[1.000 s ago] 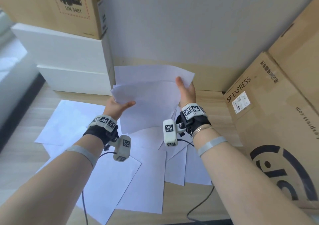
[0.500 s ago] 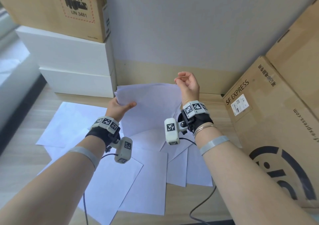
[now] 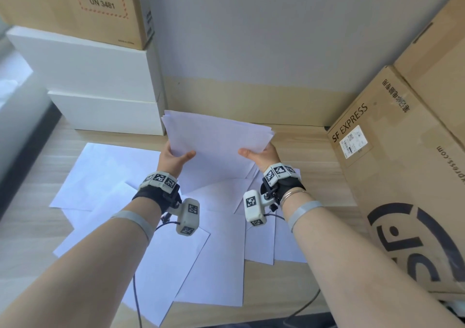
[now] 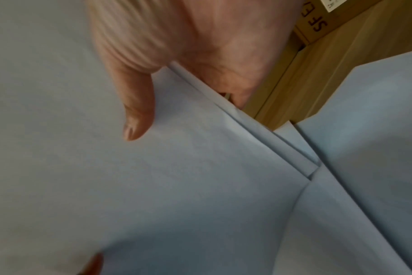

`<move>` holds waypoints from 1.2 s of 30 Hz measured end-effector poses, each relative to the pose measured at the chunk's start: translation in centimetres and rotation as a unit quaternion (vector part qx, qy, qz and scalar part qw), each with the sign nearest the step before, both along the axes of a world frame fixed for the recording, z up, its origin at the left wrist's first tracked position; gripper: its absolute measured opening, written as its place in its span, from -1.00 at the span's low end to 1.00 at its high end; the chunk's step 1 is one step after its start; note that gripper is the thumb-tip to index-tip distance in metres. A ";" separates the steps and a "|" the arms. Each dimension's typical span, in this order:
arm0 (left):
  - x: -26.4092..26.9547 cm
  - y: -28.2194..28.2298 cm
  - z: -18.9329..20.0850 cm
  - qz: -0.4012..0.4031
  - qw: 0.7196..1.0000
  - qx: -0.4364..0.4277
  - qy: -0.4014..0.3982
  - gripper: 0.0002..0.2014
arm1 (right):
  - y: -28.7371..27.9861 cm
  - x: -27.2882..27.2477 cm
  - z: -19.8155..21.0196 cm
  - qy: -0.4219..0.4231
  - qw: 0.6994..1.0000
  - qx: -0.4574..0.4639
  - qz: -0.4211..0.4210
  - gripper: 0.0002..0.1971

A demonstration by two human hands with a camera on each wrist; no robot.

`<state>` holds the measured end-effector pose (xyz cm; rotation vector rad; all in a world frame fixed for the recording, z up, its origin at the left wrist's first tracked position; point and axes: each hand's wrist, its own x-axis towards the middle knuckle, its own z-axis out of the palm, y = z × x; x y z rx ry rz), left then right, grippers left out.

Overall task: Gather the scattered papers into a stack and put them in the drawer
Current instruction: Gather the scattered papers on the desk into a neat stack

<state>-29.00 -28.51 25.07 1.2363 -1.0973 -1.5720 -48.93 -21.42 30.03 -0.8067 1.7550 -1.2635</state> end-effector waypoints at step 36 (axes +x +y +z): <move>0.0 0.4 -4.3 0.025 0.996 0.055 -0.061 -0.65 | -1.4 0.7 -6.5 -0.053 0.998 0.035 -0.021 -0.46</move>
